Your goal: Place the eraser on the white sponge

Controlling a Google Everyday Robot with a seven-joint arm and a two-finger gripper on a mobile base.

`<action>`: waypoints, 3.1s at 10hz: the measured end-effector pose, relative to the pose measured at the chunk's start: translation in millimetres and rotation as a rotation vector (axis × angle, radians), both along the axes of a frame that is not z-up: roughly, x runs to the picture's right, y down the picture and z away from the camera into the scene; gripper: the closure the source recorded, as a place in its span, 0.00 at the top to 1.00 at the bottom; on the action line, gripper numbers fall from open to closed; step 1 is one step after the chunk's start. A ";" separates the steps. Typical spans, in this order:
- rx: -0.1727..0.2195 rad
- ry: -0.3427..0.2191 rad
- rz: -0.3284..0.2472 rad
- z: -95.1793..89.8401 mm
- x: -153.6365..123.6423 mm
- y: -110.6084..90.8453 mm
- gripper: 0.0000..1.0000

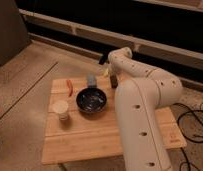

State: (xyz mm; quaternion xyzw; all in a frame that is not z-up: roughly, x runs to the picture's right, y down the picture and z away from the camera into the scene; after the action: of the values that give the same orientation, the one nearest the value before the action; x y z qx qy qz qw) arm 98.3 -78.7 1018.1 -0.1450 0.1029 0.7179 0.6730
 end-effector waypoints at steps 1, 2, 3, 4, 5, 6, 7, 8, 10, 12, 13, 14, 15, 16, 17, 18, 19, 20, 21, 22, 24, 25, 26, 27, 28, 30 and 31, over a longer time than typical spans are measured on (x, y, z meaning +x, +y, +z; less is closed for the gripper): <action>-0.006 -0.010 0.010 6.8 -1.6 0.5 0.65; -0.016 -0.023 0.025 14.1 -3.3 2.2 0.65; -0.022 -0.027 0.034 18.0 -2.1 3.1 0.65; -0.042 -0.027 0.047 24.1 2.5 8.3 0.65; -0.067 -0.018 0.050 28.3 7.5 15.7 0.65; -0.088 -0.007 0.049 31.5 12.3 21.5 0.65; -0.114 0.004 0.045 34.8 16.5 28.5 0.65; -0.137 0.011 0.037 37.3 18.4 34.1 0.64; -0.169 -0.003 0.014 40.4 12.4 40.0 0.45; -0.160 -0.015 0.007 42.2 10.4 34.4 0.26; -0.144 -0.016 0.003 42.9 10.3 27.5 0.12; -0.129 -0.016 0.000 43.1 10.7 21.3 0.03; -0.105 -0.019 0.002 42.6 9.5 11.7 0.00; -0.057 -0.038 0.007 38.8 3.6 -8.0 0.00; -0.014 -0.060 0.009 33.1 -4.7 -27.0 0.00; 0.018 -0.081 0.008 27.8 -13.9 -41.3 0.00; 0.052 -0.109 -0.001 20.7 -30.0 -56.8 0.00; 0.064 -0.126 -0.010 17.1 -42.3 -62.5 0.00; 0.068 -0.143 -0.013 14.2 -54.7 -64.8 0.00; 0.071 -0.164 -0.017 10.9 -69.8 -65.5 0.00; 0.085 -0.204 -0.027 1.7 -98.6 -69.0 0.00; 0.100 -0.228 -0.039 -7.1 -115.5 -72.4 0.00; 0.119 -0.250 -0.053 -17.8 -129.0 -76.7 0.00; 0.130 -0.266 -0.067 -25.6 -138.9 -76.2 0.00; 0.134 -0.278 -0.076 -33.1 -148.5 -69.9 0.00; 0.103 -0.270 -0.086 -33.9 -152.7 -46.2 0.00; 0.071 -0.257 -0.096 -29.4 -152.1 -27.8 0.00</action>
State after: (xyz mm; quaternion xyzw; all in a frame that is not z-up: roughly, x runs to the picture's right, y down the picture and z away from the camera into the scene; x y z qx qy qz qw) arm -53.9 -106.4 988.7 -0.2069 -0.0028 0.6634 0.7191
